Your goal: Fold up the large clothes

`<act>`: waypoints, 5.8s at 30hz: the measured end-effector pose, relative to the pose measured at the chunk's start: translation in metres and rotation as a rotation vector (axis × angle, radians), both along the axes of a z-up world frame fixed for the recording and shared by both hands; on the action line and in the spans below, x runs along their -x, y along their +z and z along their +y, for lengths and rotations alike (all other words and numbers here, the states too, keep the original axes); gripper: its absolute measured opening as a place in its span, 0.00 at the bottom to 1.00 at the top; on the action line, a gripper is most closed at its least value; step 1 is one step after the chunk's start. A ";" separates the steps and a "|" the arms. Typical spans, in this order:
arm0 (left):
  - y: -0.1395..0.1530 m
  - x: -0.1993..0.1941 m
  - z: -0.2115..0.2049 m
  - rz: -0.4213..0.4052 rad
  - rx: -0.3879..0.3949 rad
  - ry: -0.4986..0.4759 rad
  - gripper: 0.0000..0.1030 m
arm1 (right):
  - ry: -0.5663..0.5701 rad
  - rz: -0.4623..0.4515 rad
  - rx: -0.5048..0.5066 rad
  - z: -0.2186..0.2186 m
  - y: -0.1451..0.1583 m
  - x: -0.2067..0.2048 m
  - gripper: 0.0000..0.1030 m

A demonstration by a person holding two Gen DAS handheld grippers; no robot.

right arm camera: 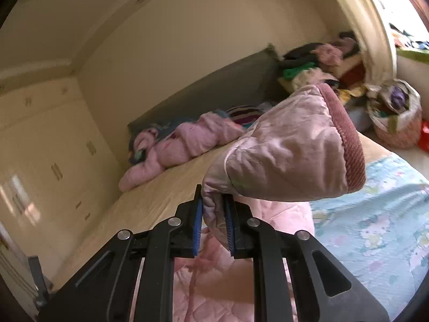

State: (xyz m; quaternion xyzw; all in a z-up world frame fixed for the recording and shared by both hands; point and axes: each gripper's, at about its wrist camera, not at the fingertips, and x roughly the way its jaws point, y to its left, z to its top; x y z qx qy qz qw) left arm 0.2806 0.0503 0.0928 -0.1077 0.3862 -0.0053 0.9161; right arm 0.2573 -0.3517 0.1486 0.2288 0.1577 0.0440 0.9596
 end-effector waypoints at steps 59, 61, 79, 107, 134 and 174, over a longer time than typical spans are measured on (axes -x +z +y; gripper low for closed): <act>-0.151 -0.051 0.076 0.141 0.725 -0.035 0.92 | 0.623 0.356 0.449 0.327 -0.214 -0.018 0.59; -0.157 -0.053 0.075 0.159 0.732 -0.046 0.92 | 0.641 0.368 0.383 0.321 -0.211 -0.017 0.61; -0.139 -0.050 0.024 0.054 0.316 -0.151 0.12 | 0.393 0.437 0.250 0.196 -0.193 0.017 0.61; -0.156 -0.072 0.052 0.056 0.051 -0.106 0.16 | 0.070 0.562 0.303 0.130 -0.206 -0.125 0.61; -0.116 -0.043 0.042 0.030 0.009 -0.124 0.90 | 0.078 0.518 0.223 0.125 -0.201 -0.091 0.91; -0.080 0.005 0.197 0.011 -0.001 0.284 0.91 | 0.479 0.308 0.277 0.358 -0.087 -0.061 0.96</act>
